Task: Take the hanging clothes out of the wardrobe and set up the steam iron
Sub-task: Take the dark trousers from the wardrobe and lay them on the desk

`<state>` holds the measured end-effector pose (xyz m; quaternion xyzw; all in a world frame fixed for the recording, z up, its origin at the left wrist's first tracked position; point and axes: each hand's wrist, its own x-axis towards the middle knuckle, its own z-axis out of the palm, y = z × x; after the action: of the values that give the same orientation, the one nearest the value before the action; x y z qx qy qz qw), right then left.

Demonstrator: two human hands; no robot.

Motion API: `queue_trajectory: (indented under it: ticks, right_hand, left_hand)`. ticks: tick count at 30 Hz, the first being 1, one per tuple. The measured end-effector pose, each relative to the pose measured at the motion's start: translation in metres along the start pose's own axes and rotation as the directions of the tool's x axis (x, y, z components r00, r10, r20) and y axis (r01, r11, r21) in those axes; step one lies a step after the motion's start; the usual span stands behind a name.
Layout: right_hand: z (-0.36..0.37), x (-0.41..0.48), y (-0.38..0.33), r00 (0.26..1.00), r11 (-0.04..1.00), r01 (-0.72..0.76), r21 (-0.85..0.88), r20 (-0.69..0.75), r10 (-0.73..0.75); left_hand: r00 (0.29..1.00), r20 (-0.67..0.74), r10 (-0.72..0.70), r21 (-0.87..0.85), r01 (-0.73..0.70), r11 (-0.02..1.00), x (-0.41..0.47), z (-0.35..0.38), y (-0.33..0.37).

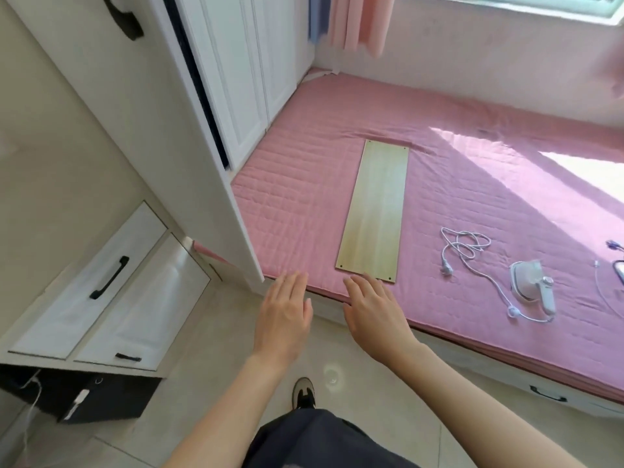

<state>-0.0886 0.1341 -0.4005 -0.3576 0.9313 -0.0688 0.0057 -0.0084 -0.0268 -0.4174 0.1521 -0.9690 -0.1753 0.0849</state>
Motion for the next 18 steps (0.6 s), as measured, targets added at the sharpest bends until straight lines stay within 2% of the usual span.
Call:
queue_trajectory:
  ticks: [12,18]
  right_hand:
    - [0.007,0.13,0.023,0.999,0.998,0.048,0.044,-0.021,-0.047]
    - [0.008,0.208,0.046,0.99,0.989,0.143,0.044,0.005,-0.144]
  left_hand:
    - [1.0,0.005,-0.008,0.052,0.008,0.999,0.118,-0.001,-0.027]
    - [0.996,0.011,-0.088,0.074,0.087,0.993,0.184,0.001,-0.027]
